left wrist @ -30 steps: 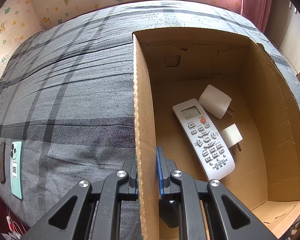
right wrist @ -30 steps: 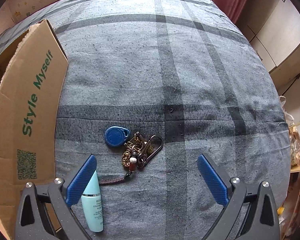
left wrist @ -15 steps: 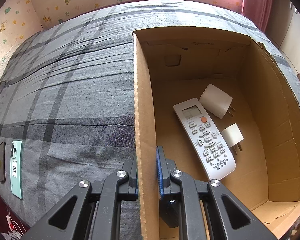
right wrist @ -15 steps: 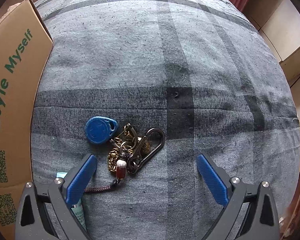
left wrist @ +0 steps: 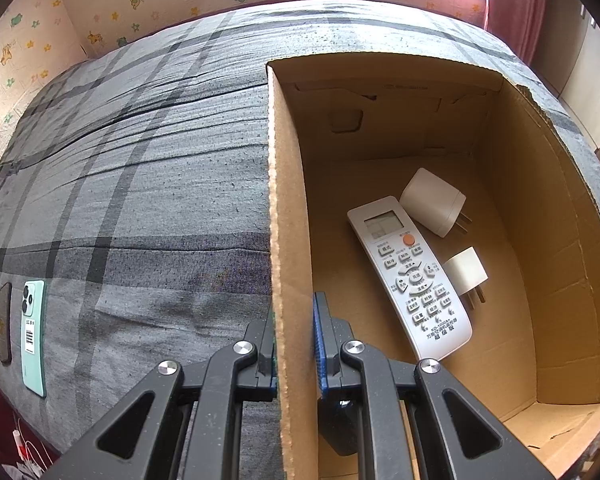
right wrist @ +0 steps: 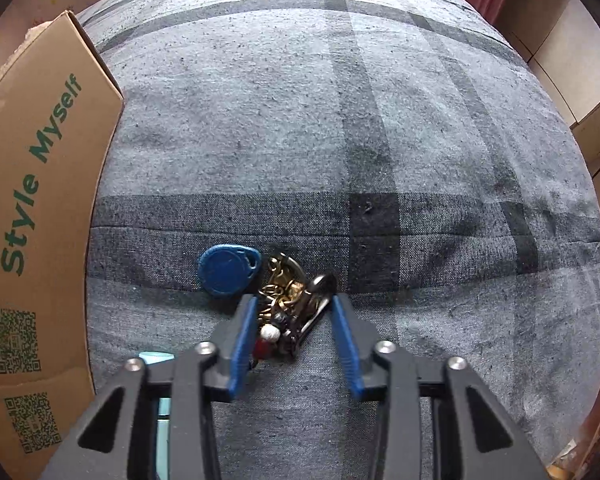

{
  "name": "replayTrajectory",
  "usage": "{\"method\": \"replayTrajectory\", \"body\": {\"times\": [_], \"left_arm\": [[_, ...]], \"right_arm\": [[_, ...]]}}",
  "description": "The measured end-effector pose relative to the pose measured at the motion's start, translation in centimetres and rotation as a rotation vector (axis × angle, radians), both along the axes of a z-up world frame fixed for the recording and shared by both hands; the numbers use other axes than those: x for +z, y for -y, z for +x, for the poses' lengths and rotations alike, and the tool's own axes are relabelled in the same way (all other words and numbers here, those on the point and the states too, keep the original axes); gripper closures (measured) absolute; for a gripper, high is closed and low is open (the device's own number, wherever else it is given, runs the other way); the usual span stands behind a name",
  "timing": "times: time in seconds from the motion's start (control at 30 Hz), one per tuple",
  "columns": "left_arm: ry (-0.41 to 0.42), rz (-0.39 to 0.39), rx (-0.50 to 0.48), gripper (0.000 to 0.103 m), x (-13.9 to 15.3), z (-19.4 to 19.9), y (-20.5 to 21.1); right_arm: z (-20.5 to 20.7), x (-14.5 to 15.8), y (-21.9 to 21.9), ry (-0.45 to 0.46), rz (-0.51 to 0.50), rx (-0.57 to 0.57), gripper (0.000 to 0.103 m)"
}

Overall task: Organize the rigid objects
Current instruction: 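Close the right gripper on the metal keyring, then lift the keyring with the right gripper and carry it over the box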

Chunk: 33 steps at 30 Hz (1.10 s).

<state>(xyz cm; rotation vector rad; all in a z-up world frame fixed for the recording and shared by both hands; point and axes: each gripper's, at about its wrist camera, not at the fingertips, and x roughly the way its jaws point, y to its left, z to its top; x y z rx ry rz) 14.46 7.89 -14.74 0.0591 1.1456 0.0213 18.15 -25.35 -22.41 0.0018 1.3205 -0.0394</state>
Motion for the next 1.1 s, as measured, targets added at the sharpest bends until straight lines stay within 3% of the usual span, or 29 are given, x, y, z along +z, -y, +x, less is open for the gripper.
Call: {"method": "replayTrajectory", "body": {"times": [0.07,0.33,0.67,1.1], "left_arm": [[0.001,-0.009,0.003,0.089,0.1,0.0,-0.1],[0.0,-0.012,0.003,0.089,0.1,0.0,-0.3],[-0.001,-0.002,-0.004,0.089,0.1,0.0,0.0],[-0.01,0.0,-0.008,0.089,0.0,0.2,0.0]], "right_arm": [[0.1,0.4,0.1,0.011,0.001,-0.009,0.084],[-0.9,1.8,0.5,0.029,0.008,-0.015,0.086],[-2.5,5.9,1.3,0.088,0.004,-0.016,0.086],[-4.0,10.8,-1.3,0.151,-0.017,0.017,0.086]]}}
